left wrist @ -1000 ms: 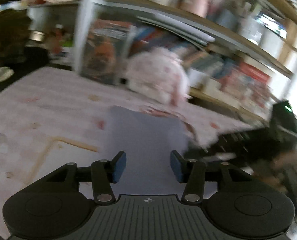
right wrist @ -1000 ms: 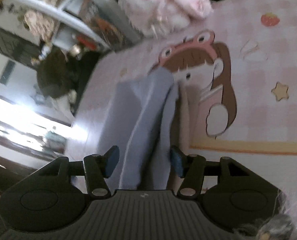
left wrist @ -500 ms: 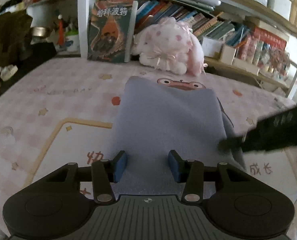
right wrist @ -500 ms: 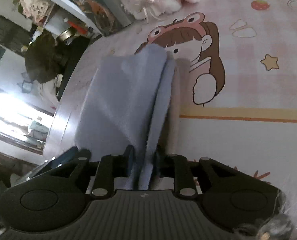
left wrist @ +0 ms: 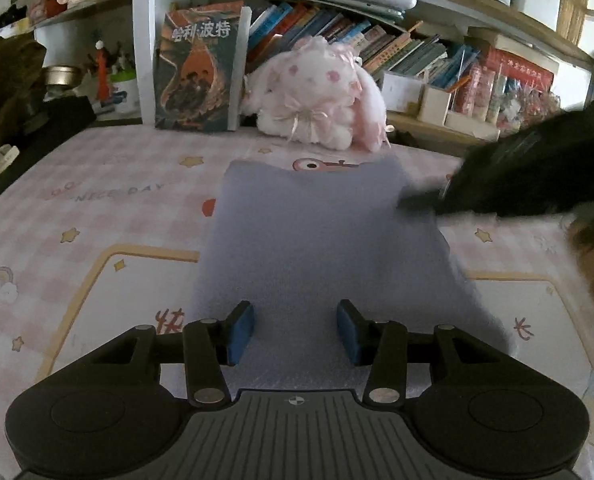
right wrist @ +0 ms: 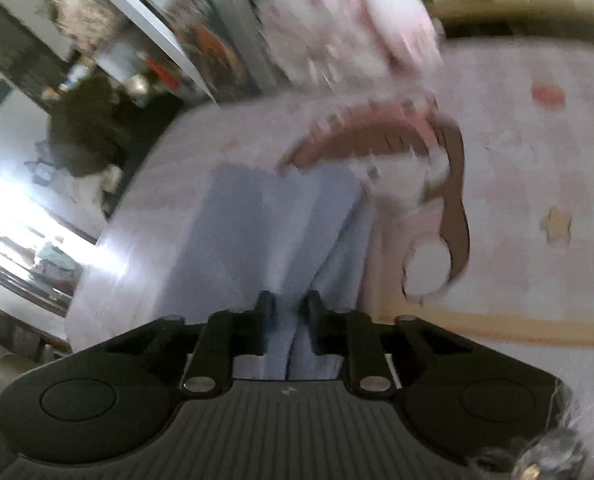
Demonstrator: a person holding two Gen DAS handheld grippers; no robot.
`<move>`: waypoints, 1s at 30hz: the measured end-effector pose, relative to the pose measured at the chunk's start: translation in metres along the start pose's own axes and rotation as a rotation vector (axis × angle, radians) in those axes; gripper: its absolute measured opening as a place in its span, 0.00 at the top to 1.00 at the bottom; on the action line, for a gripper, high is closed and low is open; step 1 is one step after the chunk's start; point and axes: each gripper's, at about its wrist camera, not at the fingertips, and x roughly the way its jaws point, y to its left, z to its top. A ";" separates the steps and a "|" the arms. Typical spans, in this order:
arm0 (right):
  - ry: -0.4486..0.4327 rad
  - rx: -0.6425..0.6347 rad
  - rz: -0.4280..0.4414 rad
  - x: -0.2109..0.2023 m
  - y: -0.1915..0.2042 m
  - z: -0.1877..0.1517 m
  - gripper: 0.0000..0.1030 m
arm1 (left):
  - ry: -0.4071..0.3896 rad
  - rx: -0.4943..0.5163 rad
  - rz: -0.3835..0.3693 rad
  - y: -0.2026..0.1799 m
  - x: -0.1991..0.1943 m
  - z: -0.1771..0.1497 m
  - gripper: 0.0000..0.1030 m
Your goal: Fold clothes
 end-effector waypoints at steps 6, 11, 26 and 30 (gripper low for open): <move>0.060 -0.044 -0.145 0.012 -0.014 -0.006 0.97 | 0.016 0.005 0.002 0.000 0.004 -0.001 0.55; 0.061 0.161 -0.065 0.004 -0.045 -0.004 0.80 | 0.015 0.011 0.000 0.001 0.004 -0.002 0.54; 0.062 -0.202 -0.174 0.027 0.009 -0.012 0.66 | 0.011 0.036 0.037 -0.004 -0.002 -0.002 0.52; -0.004 -0.271 -0.243 0.007 0.017 -0.013 0.65 | -0.013 0.004 0.053 0.003 -0.018 -0.004 0.52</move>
